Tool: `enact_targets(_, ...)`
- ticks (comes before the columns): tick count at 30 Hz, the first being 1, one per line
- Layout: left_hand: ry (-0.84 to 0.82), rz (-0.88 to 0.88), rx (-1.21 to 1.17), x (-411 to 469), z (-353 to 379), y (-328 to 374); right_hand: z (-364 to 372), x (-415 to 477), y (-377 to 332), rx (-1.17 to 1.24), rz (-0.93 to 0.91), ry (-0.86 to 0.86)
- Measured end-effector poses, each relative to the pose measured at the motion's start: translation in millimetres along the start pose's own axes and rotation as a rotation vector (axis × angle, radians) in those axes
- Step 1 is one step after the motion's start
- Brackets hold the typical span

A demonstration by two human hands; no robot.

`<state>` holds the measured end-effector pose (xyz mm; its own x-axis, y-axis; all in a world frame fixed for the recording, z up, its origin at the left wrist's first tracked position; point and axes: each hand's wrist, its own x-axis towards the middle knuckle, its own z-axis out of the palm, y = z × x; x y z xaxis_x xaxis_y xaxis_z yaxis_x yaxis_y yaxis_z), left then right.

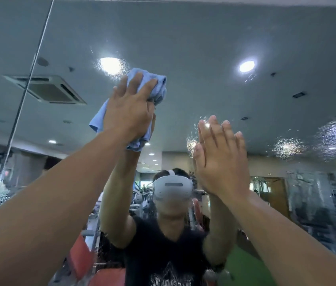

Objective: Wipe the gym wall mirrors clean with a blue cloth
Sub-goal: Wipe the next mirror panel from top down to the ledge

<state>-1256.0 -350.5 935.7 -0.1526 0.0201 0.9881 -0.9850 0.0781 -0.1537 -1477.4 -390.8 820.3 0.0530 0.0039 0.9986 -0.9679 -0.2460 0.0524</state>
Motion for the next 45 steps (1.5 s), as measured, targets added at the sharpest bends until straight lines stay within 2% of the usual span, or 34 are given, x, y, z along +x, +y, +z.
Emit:
enact_targets(11,-0.052,0.0,-0.005,-5.8,-0.7,2.7,-19.6,1.1,27.8,0.018,-0.041,-0.035)
enact_targets(17,0.01,-0.148,-0.012,9.7,5.6,27.2,-37.7,3.9,94.2,-0.013,-0.026,-0.061)
enact_targets(22,-0.012,-0.161,0.023,51.7,16.1,69.8,-41.4,-3.6,146.5,-0.064,-0.013,-0.068)
enact_targets(26,-0.074,0.017,-0.003,71.9,16.8,127.9,-28.0,-11.3,157.7,0.002,0.005,-0.099)
enact_targets(30,-0.099,0.286,0.007,54.9,15.7,138.7,-28.5,-12.2,160.4,0.048,0.0,-0.099)
enact_targets(33,-0.027,0.559,0.004,1.1,14.8,138.7,-29.0,-13.8,159.0,0.063,0.001,-0.072)
enact_targets(38,-0.17,0.891,0.02,-119.9,13.2,116.0,-28.4,-15.3,157.5,0.065,0.011,-0.085)
enact_targets(40,-0.186,0.916,0.009,-123.5,8.2,105.6,-27.9,-15.6,158.1,0.065,0.013,-0.086)
enact_targets(42,-0.154,0.862,-0.019,-104.9,8.8,99.6,-27.4,-16.6,158.2,0.061,0.021,-0.075)
enact_targets(45,-0.057,0.601,-0.023,-41.9,14.7,90.4,-25.9,-16.8,158.2,0.056,0.022,-0.07)
